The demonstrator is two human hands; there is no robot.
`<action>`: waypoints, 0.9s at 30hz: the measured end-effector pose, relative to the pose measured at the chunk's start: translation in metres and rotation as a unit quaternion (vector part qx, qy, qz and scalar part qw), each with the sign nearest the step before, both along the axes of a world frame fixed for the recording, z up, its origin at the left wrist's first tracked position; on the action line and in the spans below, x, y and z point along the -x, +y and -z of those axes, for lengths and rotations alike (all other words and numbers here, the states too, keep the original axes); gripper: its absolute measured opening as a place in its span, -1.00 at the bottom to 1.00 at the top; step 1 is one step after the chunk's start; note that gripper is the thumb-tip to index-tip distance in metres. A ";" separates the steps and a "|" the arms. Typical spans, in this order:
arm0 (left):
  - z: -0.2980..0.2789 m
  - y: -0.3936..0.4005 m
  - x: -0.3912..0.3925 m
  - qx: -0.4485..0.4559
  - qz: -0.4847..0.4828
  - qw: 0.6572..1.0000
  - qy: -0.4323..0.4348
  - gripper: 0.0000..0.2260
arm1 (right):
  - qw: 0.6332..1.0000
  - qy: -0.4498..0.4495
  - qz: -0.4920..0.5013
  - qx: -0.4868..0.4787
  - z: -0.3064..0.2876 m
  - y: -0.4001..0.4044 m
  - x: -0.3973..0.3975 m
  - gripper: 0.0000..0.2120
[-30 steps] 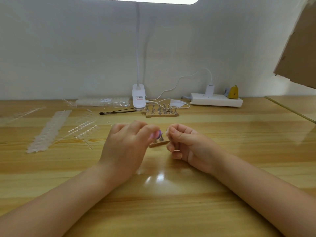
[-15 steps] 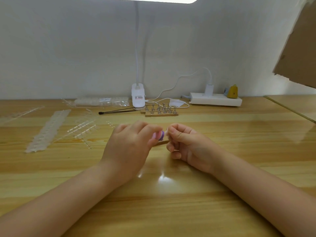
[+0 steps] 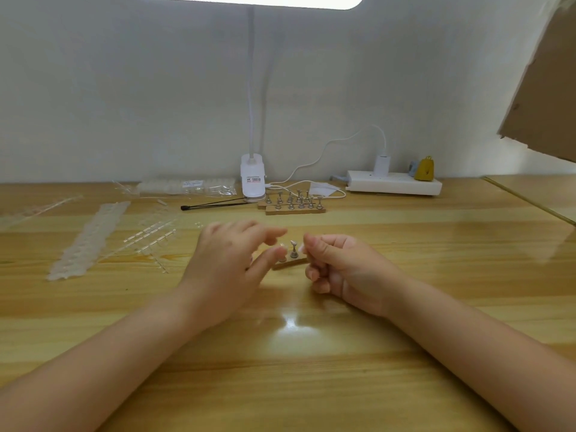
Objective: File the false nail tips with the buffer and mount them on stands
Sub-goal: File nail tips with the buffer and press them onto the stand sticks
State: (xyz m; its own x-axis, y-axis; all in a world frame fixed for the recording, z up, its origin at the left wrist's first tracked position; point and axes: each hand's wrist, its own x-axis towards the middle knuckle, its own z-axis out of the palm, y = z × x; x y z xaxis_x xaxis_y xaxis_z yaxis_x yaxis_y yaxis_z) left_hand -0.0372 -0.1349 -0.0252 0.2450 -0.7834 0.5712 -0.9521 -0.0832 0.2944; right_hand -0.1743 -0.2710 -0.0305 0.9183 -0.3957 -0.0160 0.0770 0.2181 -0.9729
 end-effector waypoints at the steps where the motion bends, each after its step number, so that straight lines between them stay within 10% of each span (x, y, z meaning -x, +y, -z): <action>1: -0.001 0.000 0.005 0.022 0.044 0.998 0.034 -0.65 | 1.000 0.001 -0.005 0.008 0.001 0.000 0.000 -0.77; 13: 0.011 -0.002 0.010 0.088 0.005 0.996 0.008 -0.71 | 0.988 0.032 0.093 0.122 0.003 0.007 -0.003 -0.59; 21: 0.018 -0.008 0.011 0.047 -0.025 0.997 -0.053 -0.68 | 0.756 0.116 0.190 0.616 0.013 0.002 -0.008 -0.81; 27: 0.020 -0.008 0.011 0.048 -0.026 0.997 -0.056 -0.70 | 0.721 0.157 0.187 0.648 0.016 0.000 -0.016 -0.73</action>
